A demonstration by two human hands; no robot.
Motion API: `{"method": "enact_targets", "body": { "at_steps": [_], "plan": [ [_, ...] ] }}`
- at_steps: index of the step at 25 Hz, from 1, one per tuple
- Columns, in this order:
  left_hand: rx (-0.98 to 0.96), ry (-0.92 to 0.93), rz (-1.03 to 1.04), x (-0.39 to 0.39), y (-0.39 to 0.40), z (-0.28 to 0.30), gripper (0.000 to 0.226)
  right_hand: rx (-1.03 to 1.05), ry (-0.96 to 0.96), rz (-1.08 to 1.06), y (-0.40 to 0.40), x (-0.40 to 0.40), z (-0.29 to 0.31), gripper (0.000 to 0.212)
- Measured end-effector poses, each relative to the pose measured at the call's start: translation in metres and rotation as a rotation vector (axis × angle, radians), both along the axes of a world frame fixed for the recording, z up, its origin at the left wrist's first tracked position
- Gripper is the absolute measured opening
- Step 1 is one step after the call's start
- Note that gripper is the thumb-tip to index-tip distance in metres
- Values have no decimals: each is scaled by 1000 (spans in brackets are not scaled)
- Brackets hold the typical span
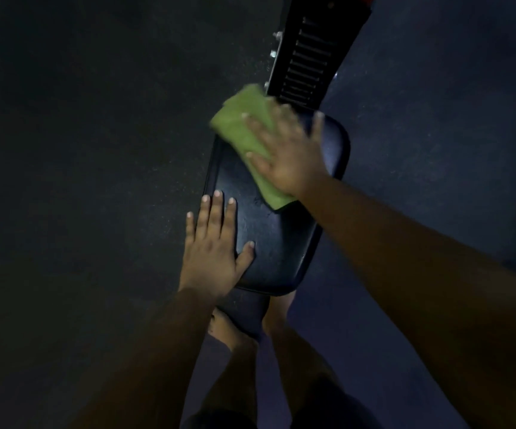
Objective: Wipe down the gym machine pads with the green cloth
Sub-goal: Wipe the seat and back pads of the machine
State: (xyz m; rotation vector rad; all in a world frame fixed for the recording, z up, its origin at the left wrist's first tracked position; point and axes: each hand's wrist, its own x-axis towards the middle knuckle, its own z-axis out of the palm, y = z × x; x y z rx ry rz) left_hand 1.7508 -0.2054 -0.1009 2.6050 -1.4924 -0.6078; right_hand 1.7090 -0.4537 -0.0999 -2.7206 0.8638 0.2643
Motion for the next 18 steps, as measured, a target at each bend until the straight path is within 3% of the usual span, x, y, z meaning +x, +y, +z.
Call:
{"method": "enact_targets", "body": {
  "at_steps": [2, 4, 9, 14, 18],
  "plan": [
    [26, -11, -3, -1, -3, 2, 82, 41, 13, -348, -3, -40, 0, 66],
    [29, -16, -1, -2, -3, 3, 82, 85, -26, -546, 46, -79, 7, 68],
    [141, 87, -66, 7, -7, 10, 87, 182, 78, -428, 196, -135, 38, 72],
    [360, 221, -185, 43, -11, 73, 85, 282, 37, -482, 186, -143, 78, 58],
    [356, 254, -276, 61, 7, 164, 89, 387, -23, -717, 184, -119, 166, 50]
  ]
}}
